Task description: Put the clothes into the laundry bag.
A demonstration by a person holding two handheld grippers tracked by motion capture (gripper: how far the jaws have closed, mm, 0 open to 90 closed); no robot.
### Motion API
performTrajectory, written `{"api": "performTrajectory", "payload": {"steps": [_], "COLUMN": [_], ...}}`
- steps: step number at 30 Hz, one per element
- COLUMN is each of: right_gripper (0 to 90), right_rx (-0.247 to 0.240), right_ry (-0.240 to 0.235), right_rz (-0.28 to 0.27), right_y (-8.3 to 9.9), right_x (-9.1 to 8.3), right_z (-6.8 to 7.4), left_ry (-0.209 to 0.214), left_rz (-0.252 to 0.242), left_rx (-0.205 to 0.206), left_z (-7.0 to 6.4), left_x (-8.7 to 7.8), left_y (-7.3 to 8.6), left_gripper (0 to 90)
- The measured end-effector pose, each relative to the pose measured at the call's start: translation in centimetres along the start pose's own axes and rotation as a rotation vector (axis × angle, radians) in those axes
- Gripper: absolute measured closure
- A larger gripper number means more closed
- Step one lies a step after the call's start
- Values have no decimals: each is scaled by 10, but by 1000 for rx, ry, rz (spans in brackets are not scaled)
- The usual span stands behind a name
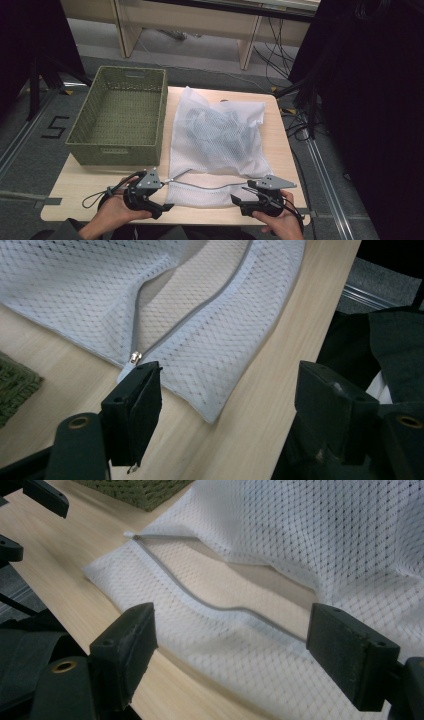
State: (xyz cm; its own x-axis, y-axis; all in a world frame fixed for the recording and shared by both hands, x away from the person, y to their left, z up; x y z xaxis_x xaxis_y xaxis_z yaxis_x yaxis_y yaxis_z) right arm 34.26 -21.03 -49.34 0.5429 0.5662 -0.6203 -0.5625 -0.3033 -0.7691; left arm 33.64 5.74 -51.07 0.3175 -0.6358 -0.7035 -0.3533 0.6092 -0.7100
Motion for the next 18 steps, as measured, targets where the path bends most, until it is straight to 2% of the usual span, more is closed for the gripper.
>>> {"api": "performTrajectory", "payload": {"steps": [1,2,3,4,5,7,8,9,12,13,15,16,17,18], "right_gripper": [212,212,212,213,213,213,214,214,215,215,215,215,215,216], "right_rx": [-25,-25,1,-23,-28,-27,-7,-31,-34,-61,-57,-80,-76,-77], "right_ry": [3,3,12,9,19,24,26,20,28,32,30,36,27,27], "right_rz": [-7,-7,4,4,3,2,1,12,15,8,19,15,19,19], "right_y": [0,0,3,3,4,4,5,5,6,5,6,5,5,5], "right_x": [0,0,-2,-2,-3,-3,-2,-2,-2,-1,-1,-1,0,0], "right_z": [-1,-1,1,-1,-2,-2,-1,-3,-3,-5,-3,-5,-4,-4], "left_ry": [-2,-2,-1,-4,-12,-2,-4,-4,-8,-7,-11,-6,-8,-10], "left_rz": [1,1,5,7,6,0,-3,-3,2,2,1,-4,-1,-1], "left_rx": [-9,-9,-12,-3,-11,-14,-19,-17,-13,-12,-15,-19,5,-5], "left_z": [-1,-1,-1,0,1,1,1,1,0,0,1,1,3,2], "left_x": [0,0,1,1,1,1,1,1,1,1,1,1,0,0], "left_y": [1,1,1,1,1,1,1,1,1,1,1,0,0,0], "left_gripper": [266,265,265,265,265,265,265,265,265,265,265,265,265,265]}}
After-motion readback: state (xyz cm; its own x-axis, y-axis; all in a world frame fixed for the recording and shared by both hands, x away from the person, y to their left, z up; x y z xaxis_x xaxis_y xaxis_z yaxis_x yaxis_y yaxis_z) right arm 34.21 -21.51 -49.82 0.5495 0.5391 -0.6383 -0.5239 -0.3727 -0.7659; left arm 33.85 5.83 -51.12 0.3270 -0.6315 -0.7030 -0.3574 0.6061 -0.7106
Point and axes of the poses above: each handheld gripper's, and its own axes: x roughly forward along the jaws, y roughly out of its underside, z roughly to its left, the point moved 8 cm from there along x, roughly forward along the jaws, and after that the axes turned 2 degrees about x, right-handed, at the moved point
